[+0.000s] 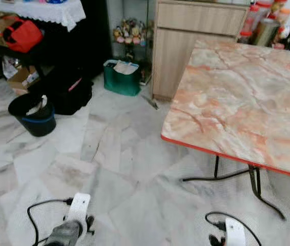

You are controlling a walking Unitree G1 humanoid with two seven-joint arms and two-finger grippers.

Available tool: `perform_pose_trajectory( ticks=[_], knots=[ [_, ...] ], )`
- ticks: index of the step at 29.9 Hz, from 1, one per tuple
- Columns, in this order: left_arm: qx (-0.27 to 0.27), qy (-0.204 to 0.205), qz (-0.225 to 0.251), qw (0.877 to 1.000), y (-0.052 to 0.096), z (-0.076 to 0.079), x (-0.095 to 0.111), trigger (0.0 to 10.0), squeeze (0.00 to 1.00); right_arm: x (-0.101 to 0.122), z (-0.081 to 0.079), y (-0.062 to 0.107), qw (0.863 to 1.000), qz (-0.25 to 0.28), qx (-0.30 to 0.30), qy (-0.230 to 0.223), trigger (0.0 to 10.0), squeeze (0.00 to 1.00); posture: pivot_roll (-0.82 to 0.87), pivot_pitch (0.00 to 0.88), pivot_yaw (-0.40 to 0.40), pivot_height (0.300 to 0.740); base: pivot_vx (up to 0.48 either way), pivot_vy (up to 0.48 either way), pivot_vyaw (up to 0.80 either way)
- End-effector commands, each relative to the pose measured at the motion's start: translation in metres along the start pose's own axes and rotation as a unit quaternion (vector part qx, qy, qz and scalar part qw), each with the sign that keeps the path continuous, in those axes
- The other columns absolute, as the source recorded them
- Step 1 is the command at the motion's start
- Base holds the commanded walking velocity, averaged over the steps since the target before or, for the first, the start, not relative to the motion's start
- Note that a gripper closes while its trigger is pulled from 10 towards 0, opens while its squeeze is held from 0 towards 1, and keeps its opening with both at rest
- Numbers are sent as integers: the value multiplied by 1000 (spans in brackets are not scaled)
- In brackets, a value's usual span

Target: Setting the table

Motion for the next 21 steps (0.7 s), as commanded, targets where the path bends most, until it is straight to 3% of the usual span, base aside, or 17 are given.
perform_pose_trajectory(
  ticks=[1,15,21],
  knots=[
    [1,-7,-11,1000,1,-4,-5,10000,0,-4,-1,0,1000,-3,0,-5,10000,0,23,68,-23,740,0,0,0],
    [-5,-14,-19,1000,1,-3,-8,10000,0,-5,-1,1,1000,-4,4,-2,10000,0,19,56,-22,740,0,-260,0],
    [-4,-16,-26,1000,2,-4,-10,10000,0,-4,-1,1,1000,-4,8,27,10000,0,16,61,-19,740,0,-121,70]
  ],
)
Point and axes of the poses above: a point about 5 cm out from each wrist's last joint towards the gripper, its own y axis pointing back from the gripper into the wrist, its own x axis along the axis of the wrist's last joint, z = x × y, the point moved 3 cm from there along -y, pointing out of the wrist towards the gripper, and after that the axes turned 7 degrees about -y, right-handed, at the moved point
